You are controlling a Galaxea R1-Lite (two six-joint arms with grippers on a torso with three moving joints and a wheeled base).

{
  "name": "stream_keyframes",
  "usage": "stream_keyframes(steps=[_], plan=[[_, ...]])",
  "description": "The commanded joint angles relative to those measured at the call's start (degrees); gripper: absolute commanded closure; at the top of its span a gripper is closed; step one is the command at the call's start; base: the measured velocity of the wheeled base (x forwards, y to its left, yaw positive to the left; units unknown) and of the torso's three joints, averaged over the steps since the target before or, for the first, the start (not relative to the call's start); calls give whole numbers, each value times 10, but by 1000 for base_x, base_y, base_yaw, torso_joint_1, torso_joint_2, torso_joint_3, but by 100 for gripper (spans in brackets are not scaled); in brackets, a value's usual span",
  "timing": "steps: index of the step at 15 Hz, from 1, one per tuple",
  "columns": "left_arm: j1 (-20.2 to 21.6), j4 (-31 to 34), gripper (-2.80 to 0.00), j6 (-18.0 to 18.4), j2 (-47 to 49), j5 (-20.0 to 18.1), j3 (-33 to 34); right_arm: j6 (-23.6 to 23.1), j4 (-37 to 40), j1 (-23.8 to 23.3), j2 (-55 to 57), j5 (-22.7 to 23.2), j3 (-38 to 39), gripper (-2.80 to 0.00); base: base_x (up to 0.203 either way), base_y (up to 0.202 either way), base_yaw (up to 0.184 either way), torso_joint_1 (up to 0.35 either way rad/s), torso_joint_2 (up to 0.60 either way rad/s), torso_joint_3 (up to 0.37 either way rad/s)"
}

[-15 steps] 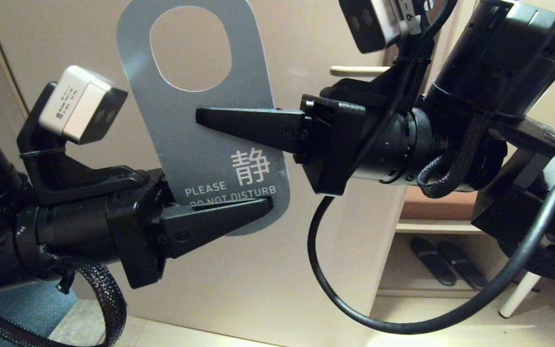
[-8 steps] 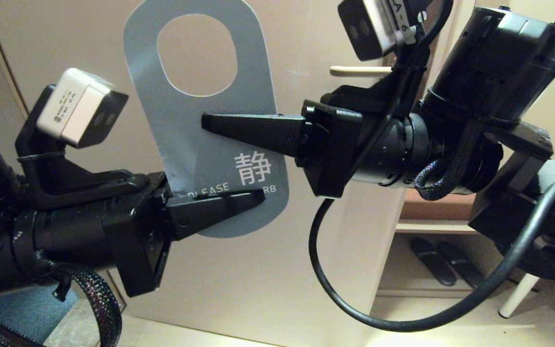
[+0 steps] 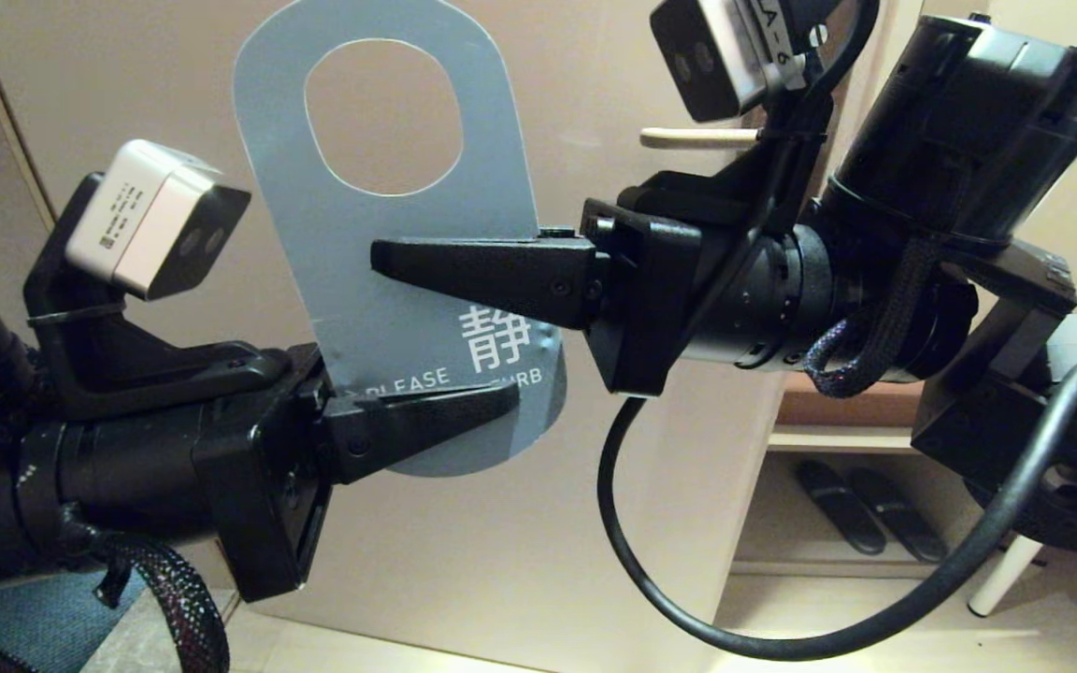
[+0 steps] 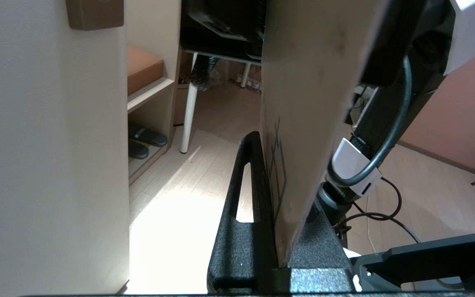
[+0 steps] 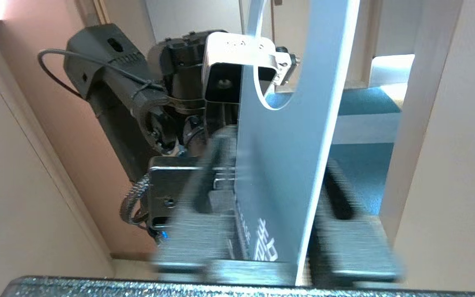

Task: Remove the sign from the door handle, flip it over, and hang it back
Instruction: Hand it to the other hand, then hang the sign back with the other side facing out

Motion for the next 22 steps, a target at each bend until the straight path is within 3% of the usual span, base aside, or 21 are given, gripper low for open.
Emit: stream_keyframes(steps=[1,17,19,22], plan=[[-1,-2,0,-1,-4,-2,4,1,-4,0,0,3,0,-280,0,0,0,0,0,0],[12,-1,0,-1,-102,4,94,-3,-4,-23,-57,-4,10,-280,0,0,0,0,0,0],[24,0,0,1,-114,12,105,-3,-3,-24,-71,-5,13,-280,0,0,0,0,0,0],[65,0,0,5,-129,23,109,-6,-3,-39,-87,-45,29,-280,0,0,0,0,0,0]])
